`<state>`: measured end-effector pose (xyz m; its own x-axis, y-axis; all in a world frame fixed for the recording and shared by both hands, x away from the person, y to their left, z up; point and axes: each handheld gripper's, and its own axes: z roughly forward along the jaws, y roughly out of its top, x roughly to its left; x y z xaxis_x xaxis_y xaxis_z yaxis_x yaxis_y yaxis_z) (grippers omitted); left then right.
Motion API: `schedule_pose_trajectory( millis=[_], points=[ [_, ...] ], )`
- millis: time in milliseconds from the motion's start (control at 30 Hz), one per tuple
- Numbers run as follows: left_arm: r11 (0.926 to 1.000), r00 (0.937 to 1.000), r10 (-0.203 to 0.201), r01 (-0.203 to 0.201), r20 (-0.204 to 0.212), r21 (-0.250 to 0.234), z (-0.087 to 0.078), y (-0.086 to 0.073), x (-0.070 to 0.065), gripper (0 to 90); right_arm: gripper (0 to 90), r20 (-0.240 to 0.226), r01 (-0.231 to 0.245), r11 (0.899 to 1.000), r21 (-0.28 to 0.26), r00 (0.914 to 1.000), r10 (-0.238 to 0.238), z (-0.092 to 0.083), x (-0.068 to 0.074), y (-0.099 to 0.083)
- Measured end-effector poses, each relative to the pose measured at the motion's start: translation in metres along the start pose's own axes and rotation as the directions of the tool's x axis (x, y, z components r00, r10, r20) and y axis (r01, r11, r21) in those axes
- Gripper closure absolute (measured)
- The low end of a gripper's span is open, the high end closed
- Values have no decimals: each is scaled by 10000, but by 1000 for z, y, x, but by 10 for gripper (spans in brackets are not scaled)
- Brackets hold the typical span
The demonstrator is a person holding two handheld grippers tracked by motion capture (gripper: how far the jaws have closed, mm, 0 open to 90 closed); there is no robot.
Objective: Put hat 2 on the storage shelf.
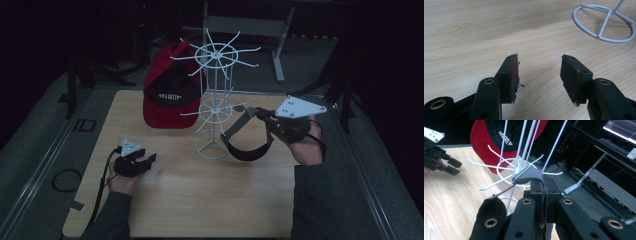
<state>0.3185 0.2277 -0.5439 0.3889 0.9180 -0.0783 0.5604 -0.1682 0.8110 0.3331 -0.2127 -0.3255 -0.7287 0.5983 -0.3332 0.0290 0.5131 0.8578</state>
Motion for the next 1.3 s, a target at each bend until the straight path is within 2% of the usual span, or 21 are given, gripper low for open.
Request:
schedule_pose_trajectory(
  millis=[467,800,1300],
  points=[
    [10000,10000,-38,38,49,40,1,0,0,493,880,-310,-189,9995,-234,9994,181,-7,-6,10],
    [10000,10000,-41,41,46,26,1,0,1,493,881,-208,-94,9995,-286,9997,89,-12,-11,20],
    [10000,10000,-67,67,41,-7,1,0,0,493,881,-82,-114,9971,-746,9999,108,-23,-19,33]
  ],
)
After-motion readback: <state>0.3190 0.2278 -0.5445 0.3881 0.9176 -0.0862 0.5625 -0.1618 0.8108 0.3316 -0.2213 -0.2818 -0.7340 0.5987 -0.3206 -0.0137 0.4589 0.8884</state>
